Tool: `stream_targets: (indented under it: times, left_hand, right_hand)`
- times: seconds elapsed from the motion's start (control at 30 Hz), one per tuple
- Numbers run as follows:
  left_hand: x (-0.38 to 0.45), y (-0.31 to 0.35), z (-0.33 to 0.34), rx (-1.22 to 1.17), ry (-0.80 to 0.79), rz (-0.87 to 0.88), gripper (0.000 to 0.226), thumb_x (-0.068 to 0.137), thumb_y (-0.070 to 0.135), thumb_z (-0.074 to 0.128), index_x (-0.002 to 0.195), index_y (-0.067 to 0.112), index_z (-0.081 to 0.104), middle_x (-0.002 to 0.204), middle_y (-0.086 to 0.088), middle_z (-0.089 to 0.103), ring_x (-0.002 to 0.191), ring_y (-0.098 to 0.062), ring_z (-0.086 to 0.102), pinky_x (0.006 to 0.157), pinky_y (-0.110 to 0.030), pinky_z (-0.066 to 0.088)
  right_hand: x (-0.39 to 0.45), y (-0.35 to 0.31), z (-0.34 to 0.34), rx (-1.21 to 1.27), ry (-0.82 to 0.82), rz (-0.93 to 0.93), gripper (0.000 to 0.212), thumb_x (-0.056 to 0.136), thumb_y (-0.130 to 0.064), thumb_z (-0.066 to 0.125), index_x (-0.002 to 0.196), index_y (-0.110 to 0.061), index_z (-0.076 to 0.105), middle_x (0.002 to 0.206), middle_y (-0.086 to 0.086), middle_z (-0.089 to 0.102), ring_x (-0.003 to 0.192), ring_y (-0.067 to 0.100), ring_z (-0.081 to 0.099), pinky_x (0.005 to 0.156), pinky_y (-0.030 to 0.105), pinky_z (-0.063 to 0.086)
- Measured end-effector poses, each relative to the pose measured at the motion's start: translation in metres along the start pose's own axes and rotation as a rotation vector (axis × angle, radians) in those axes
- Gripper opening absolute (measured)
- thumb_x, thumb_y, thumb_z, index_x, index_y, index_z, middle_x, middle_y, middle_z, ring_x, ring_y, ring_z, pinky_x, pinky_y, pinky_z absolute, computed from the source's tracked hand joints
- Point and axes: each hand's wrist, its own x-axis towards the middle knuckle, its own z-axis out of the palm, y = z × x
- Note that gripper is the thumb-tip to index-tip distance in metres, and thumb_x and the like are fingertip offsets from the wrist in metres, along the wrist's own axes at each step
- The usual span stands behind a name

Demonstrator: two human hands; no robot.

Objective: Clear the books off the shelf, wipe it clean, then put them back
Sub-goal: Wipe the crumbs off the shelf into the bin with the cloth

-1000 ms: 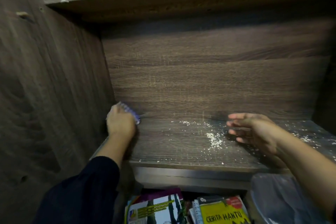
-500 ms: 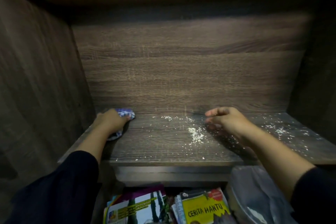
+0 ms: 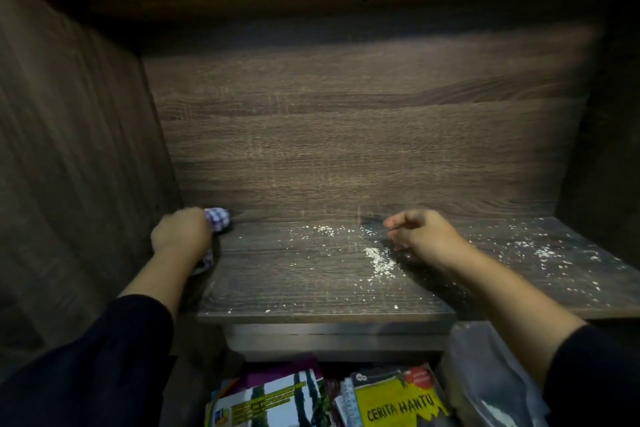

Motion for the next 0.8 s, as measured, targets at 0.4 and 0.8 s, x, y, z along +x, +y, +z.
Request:
stream_targets:
  times: [0.4, 0.8]
  left_hand:
    - [-0.024, 0.064, -0.001, -0.452, -0.099, 0.174, 0.011, 0.082, 0.022, 0.061, 0.079, 0.013, 0.065, 0.093, -0.014, 0.071, 0.093, -0.031, 0.068, 0.071, -0.029, 0.047]
    - [0.010, 0.008, -0.001, 0.009, -0.292, -0.082, 0.051, 0.087, 0.036, 0.053, 0.131, 0.012, 0.055, 0.136, -0.008, 0.055, 0.122, -0.026, 0.055, 0.102, -0.037, 0.045]
  right_hand:
    - [0.000, 0.003, 0.002, -0.008, 0.004, -0.049, 0.024, 0.091, 0.002, 0.054, 0.081, -0.020, 0.060, 0.089, 0.008, 0.064, 0.075, 0.021, 0.053, 0.061, 0.025, 0.041]
    - [0.002, 0.008, 0.009, -0.113, -0.031, -0.113, 0.028, 0.090, 0.002, 0.055, 0.076, -0.022, 0.057, 0.087, 0.007, 0.062, 0.064, 0.008, 0.050, 0.060, 0.017, 0.039]
